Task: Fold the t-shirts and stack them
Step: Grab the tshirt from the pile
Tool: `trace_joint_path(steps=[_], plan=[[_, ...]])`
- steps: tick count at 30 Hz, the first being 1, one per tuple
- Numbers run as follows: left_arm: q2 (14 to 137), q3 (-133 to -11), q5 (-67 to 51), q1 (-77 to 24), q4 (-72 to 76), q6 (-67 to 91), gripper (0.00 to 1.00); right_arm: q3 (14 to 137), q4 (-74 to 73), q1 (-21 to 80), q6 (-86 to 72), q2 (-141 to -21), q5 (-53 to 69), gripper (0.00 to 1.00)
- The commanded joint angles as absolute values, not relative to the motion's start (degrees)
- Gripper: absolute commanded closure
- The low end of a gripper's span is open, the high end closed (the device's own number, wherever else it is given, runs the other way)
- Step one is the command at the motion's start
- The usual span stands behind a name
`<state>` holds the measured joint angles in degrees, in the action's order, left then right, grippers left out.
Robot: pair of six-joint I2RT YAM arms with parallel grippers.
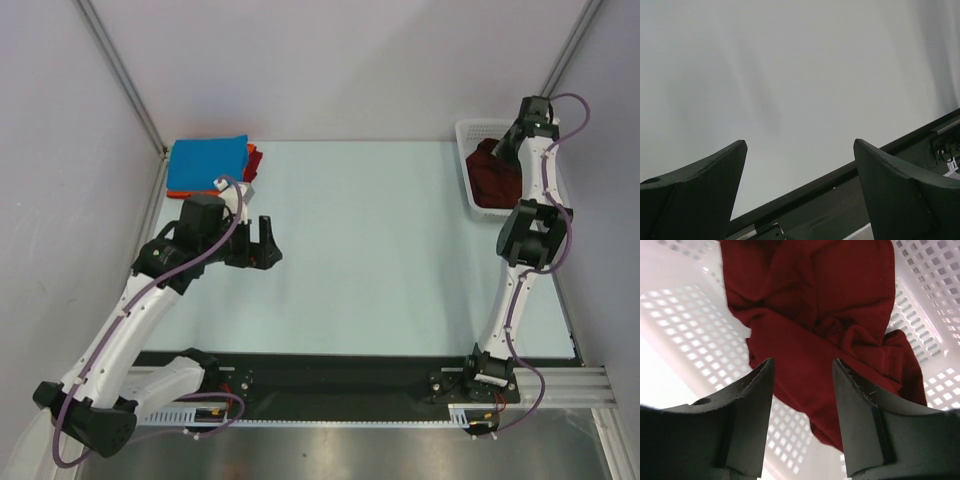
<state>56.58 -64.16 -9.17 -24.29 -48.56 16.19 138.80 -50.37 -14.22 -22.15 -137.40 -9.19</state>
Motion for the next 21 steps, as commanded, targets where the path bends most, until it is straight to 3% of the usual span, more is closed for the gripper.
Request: trace_joint_path(steps=[1, 7, 11, 14, 17, 21], plan=[[56.8, -64.4, -8.5, -23.8, -49.1, 13.6, 0.06, 135.5, -45.1, -13.8, -19.3, -135.9, -12.6, 0.48], [58.2, -64.2, -7.9, -23.4, -50.1, 13.6, 0.05, 140.1, -48.8, -11.9, -18.4, -143.4, -11.9, 0.42], [59.4, -64.6, -7.7, -23.1, -49.7, 13.4, 0.04, 138.8, -48.5, -11.2, -18.5, -144.6, -13.4, 0.43], [59.9, -64.5, -7.9, -23.0, -49.7, 13.4, 0.04, 139.1, -47.6, -11.2, -18.7, -144.8, -15.3, 0.61], [60.0, -64.6, -8.2, -22.9, -49.7, 13.5, 0.04, 140.6, -47.0, -11.3, -18.4, -144.4, -15.6, 0.98], [59.9, -64.6, -8.6, -22.9, -49.1, 13.8, 0.04, 144.2, -46.6, -11.5, -17.8, -141.1, -17.6, 1.00]])
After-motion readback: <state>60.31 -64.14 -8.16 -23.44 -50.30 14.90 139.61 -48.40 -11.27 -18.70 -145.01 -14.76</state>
